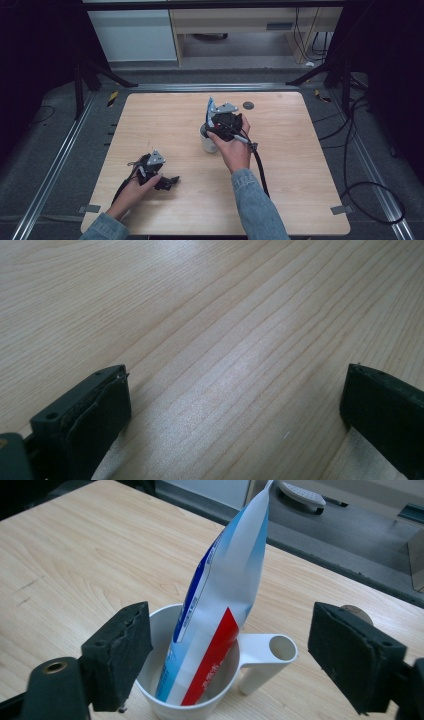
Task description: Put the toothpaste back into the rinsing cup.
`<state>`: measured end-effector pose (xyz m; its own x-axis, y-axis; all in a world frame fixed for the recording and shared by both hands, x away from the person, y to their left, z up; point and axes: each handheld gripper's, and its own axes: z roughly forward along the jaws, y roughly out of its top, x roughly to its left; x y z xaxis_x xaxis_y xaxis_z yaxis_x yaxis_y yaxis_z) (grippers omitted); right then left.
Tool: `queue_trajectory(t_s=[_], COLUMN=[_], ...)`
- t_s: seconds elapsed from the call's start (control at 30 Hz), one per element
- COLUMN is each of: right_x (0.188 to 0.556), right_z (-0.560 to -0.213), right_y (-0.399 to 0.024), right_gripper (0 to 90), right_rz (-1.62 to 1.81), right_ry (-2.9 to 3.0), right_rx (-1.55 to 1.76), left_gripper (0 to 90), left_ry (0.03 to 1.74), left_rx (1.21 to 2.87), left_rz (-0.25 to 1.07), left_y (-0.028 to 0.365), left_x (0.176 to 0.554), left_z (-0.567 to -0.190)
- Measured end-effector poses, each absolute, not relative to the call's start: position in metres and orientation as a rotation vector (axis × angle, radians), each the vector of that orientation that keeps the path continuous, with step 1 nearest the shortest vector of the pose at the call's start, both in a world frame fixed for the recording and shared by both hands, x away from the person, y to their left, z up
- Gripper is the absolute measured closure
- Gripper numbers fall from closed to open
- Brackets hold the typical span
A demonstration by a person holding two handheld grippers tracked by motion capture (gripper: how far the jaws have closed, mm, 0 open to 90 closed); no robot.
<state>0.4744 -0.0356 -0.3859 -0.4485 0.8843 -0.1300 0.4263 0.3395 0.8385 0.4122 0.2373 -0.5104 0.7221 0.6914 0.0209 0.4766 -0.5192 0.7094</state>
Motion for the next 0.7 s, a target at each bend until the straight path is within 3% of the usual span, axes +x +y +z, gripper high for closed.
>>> queue_trajectory(t_s=[0.2, 0.7], right_x=[0.471, 0.458], right_z=[-0.38, -0.376], right_y=[-0.047, -0.096], right_gripper=[11.9, 8.3], right_rz=[0.977, 0.922], right_ry=[2.06, 2.042], right_rx=[1.126, 1.148], left_gripper=[0.0, 0.0], left_ry=[0.879, 0.879], left_rx=[2.22, 2.223], left_rz=[0.394, 0.393], left_y=[0.237, 0.237], left_x=[0.412, 0.412], left_z=[-0.51, -0.51])
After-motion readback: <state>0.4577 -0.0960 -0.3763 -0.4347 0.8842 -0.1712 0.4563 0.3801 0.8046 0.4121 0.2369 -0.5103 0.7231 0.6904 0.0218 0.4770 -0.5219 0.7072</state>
